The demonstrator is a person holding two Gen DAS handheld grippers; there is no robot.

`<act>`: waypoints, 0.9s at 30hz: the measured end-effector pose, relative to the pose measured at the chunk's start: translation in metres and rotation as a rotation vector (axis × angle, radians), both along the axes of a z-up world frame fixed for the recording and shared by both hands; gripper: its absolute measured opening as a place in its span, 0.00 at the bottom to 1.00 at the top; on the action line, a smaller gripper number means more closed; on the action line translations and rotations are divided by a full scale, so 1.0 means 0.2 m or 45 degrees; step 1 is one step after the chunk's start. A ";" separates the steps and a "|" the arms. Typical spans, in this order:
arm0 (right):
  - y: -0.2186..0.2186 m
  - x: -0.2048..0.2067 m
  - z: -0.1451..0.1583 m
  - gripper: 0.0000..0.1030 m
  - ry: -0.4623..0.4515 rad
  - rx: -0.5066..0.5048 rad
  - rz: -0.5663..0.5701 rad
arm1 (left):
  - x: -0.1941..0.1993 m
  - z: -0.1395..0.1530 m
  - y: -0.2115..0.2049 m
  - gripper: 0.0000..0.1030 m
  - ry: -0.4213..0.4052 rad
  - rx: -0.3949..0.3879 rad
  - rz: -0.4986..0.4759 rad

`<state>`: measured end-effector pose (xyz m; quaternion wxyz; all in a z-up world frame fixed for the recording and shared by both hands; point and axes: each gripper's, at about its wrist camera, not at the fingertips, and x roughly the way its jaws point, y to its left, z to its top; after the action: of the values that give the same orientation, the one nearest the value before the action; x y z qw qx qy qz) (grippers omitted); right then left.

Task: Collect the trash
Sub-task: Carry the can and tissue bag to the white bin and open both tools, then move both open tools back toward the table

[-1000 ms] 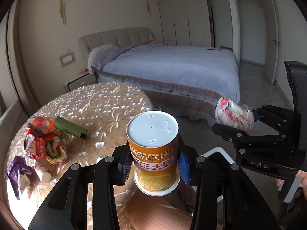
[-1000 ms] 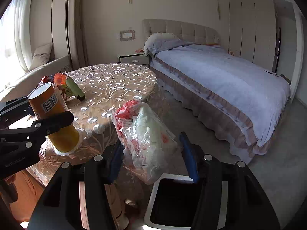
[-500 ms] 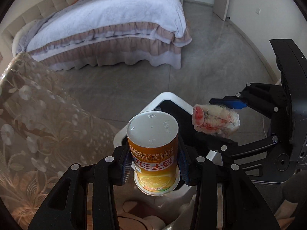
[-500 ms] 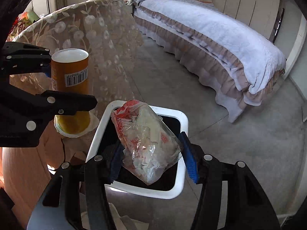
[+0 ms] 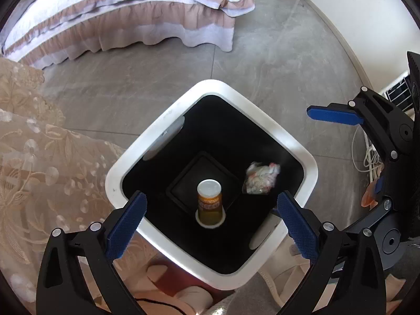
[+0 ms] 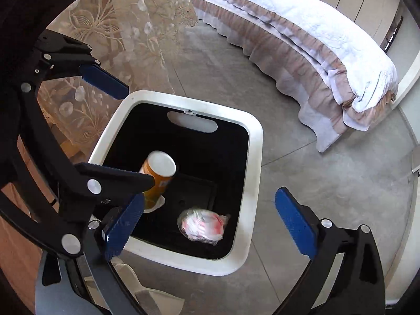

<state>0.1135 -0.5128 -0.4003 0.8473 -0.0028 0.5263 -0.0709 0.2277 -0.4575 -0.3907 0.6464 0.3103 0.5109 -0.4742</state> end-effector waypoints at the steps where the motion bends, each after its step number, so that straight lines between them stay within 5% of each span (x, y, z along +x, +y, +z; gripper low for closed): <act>1: 0.00 0.00 0.00 0.96 0.005 0.005 -0.003 | 0.00 -0.01 0.00 0.95 -0.007 0.003 -0.001; 12: 0.00 -0.01 0.15 0.96 -0.086 -0.023 -0.034 | -0.03 0.14 0.06 0.95 -0.054 -0.080 0.017; 27: 0.11 -0.01 0.87 0.96 -0.527 -0.068 -0.042 | -0.08 0.90 0.43 0.95 -0.445 -0.462 0.239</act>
<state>0.1107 -0.4898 -0.2270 0.9357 -0.0019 0.3389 -0.0977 0.2124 -0.3722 -0.2111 0.8111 0.2177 0.3247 -0.4351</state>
